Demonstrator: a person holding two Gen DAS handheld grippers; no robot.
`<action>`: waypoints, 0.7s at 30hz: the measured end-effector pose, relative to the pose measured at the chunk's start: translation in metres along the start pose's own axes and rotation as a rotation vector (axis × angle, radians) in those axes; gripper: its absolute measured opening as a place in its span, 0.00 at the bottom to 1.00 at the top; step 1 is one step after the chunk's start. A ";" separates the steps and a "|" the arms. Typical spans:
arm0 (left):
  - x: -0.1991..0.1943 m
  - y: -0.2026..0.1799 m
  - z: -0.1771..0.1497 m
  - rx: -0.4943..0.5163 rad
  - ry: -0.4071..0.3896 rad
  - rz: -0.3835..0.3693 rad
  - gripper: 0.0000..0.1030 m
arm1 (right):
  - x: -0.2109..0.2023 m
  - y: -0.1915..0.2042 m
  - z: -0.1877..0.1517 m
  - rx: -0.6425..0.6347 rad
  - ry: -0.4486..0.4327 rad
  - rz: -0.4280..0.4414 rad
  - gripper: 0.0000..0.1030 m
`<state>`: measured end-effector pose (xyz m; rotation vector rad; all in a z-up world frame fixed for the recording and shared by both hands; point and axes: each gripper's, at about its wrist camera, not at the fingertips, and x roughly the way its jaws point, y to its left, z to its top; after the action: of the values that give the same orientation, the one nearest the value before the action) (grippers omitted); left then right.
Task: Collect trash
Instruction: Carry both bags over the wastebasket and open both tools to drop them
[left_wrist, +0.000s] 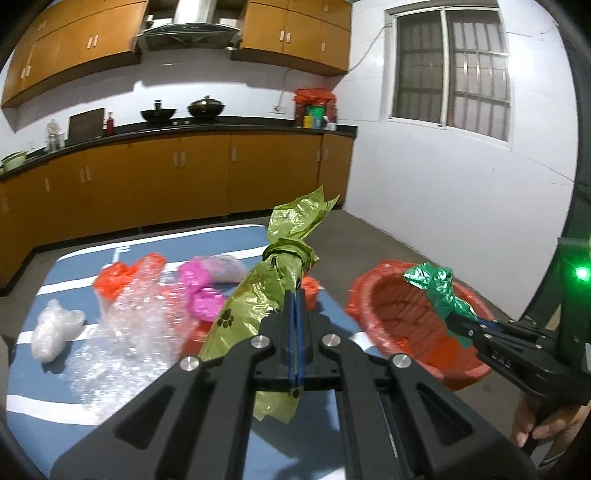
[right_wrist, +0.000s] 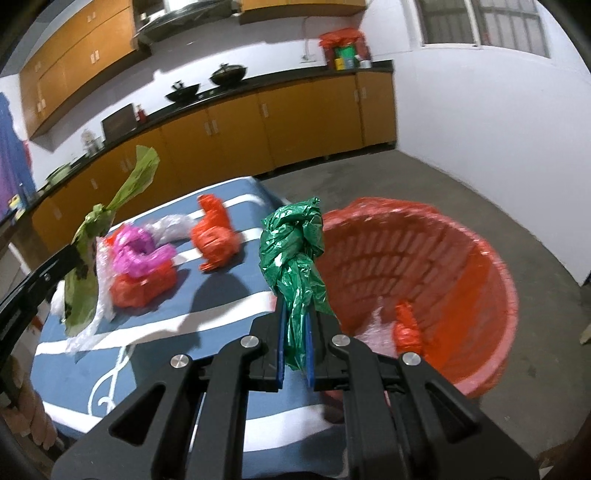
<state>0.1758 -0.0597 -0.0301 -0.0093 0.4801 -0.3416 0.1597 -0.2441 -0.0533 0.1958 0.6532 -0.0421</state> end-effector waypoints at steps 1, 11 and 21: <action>0.002 -0.005 0.000 0.006 -0.001 -0.013 0.03 | -0.001 -0.004 0.001 0.006 -0.006 -0.011 0.09; 0.024 -0.044 0.006 0.047 0.003 -0.130 0.03 | -0.010 -0.043 0.006 0.078 -0.050 -0.105 0.09; 0.052 -0.082 0.007 0.101 0.027 -0.226 0.03 | -0.011 -0.069 0.013 0.130 -0.083 -0.145 0.09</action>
<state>0.1960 -0.1541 -0.0406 0.0393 0.4888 -0.5883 0.1518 -0.3148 -0.0483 0.2699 0.5814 -0.2317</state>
